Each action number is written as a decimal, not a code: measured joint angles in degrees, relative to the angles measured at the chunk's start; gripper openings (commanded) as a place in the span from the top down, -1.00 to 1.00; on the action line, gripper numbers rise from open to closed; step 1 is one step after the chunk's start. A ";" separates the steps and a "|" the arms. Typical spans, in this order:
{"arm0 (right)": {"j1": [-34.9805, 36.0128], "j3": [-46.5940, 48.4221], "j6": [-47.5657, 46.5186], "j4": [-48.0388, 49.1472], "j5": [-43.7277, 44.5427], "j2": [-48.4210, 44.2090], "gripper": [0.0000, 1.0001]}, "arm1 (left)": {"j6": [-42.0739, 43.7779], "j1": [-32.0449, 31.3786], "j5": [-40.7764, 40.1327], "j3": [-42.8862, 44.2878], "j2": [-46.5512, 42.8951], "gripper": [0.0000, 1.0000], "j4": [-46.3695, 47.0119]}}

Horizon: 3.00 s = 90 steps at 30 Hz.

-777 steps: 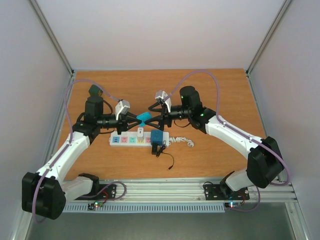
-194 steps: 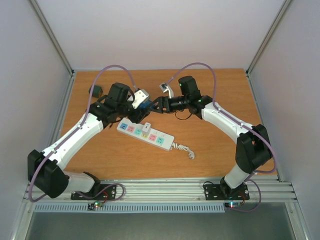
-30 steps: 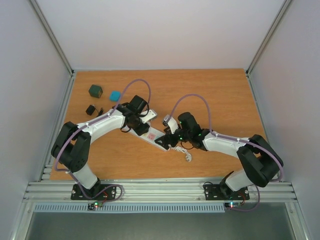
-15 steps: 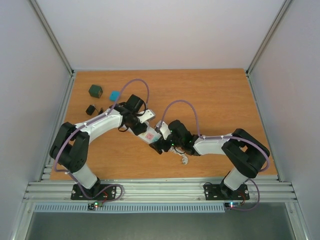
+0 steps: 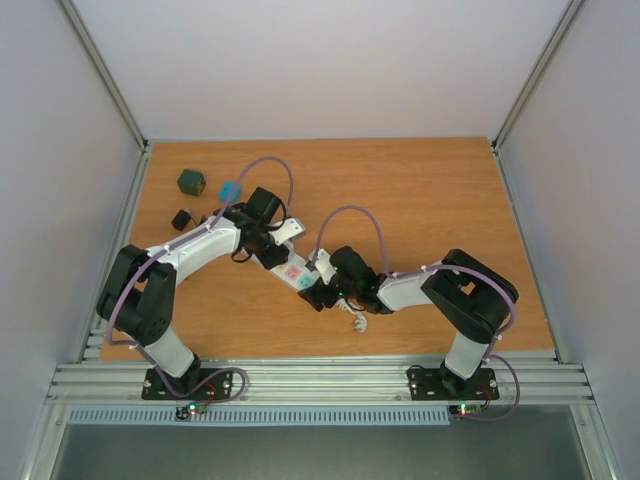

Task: Pull the plug off the socket

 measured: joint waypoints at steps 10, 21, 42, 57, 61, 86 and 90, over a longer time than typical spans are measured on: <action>0.42 1.42 0.04 0.13 0.85 1.36 -0.30 | -3.37 0.61 -0.37 0.00 -0.28 0.67 0.11; 0.55 2.82 0.57 0.13 1.29 2.60 0.04 | -7.04 0.13 4.28 0.37 -5.90 0.73 0.74; 0.59 4.07 1.11 -2.62 0.68 2.32 -0.37 | 1.53 18.05 10.95 -8.33 -18.84 0.71 -8.00; 0.59 5.79 1.29 -9.27 0.42 0.48 -0.88 | 18.56 27.26 18.40 -13.68 -15.80 0.65 -19.28; 0.59 6.54 1.36 -10.97 0.31 0.44 -0.93 | 20.81 28.06 18.95 -14.38 -14.21 0.64 -20.06; 0.66 19.34 1.33 -19.39 -0.17 4.28 -0.97 | 24.68 36.65 19.74 -13.77 -6.38 -0.54 -18.80; 0.76 21.42 1.33 -21.24 -0.31 5.95 -0.97 | 23.15 36.65 18.40 -13.77 -7.58 -0.47 -16.94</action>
